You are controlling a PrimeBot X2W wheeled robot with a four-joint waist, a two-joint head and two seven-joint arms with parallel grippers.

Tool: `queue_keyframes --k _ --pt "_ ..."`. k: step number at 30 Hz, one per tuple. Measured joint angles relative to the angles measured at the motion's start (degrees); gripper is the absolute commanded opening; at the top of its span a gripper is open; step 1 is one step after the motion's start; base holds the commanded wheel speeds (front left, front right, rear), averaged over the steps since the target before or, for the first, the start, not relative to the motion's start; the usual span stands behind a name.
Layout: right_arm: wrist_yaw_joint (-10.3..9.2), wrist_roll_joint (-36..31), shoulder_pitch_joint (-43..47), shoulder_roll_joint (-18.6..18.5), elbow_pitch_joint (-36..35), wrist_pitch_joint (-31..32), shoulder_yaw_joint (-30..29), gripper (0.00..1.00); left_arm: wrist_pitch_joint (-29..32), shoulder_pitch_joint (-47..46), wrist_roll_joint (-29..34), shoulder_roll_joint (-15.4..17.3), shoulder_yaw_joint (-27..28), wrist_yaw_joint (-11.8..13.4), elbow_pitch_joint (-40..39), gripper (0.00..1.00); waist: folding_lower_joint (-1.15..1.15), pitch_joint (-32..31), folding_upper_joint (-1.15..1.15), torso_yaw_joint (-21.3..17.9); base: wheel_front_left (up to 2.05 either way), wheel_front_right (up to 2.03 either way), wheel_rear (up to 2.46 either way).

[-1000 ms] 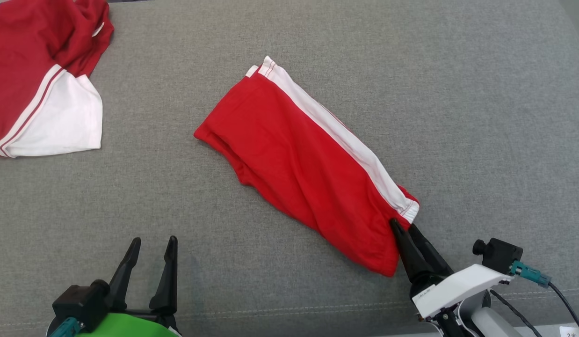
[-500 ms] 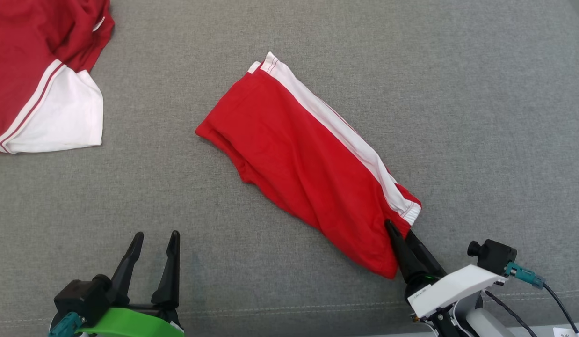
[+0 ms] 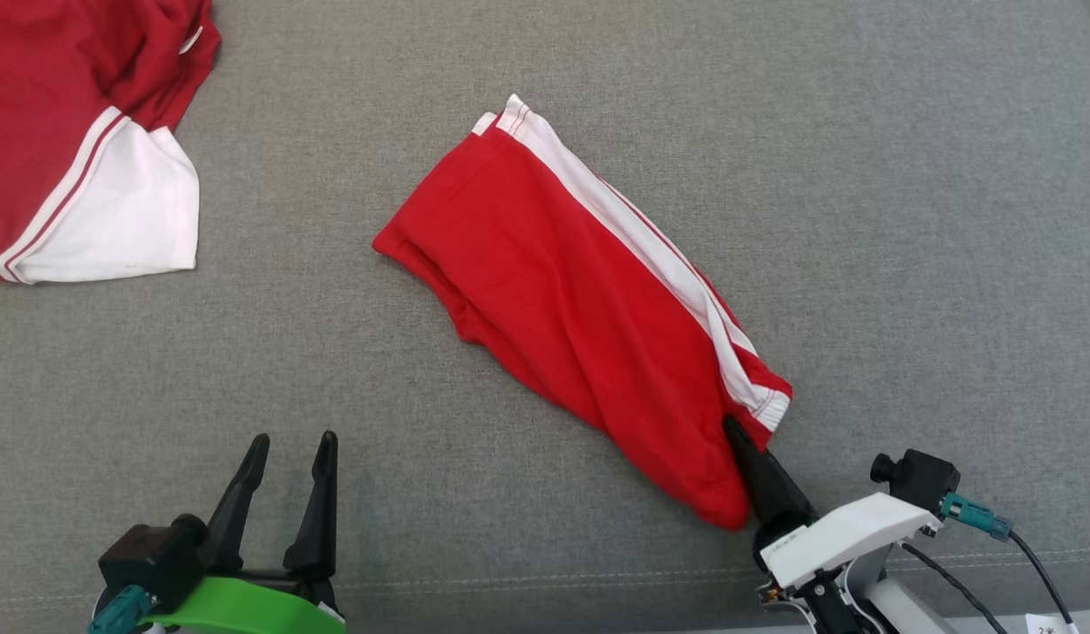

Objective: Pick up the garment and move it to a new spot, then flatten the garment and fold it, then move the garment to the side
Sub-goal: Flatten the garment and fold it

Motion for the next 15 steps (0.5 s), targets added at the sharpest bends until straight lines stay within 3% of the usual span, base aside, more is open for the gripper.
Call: queue_keyframes --k 1,3,15 --pt "0.0 0.4 0.0 0.1 0.1 0.2 0.1 0.29 0.0 0.0 0.0 0.0 0.1 0.0 0.0 1.0 0.0 0.0 0.0 0.0 0.0 0.0 0.0" --pt "0.0 1.2 -0.2 0.1 0.2 0.7 0.4 0.0 0.0 0.0 0.0 -0.1 0.2 0.0 0.0 1.0 0.0 0.0 0.0 0.0 0.0 0.0 0.0" --pt "-0.01 10.8 -1.2 -0.7 -3.7 4.6 -0.4 0.0 0.0 -0.1 0.0 -0.3 2.1 0.0 0.1 1.0 0.0 -0.5 0.0 -1.1 0.0 0.0 0.0"
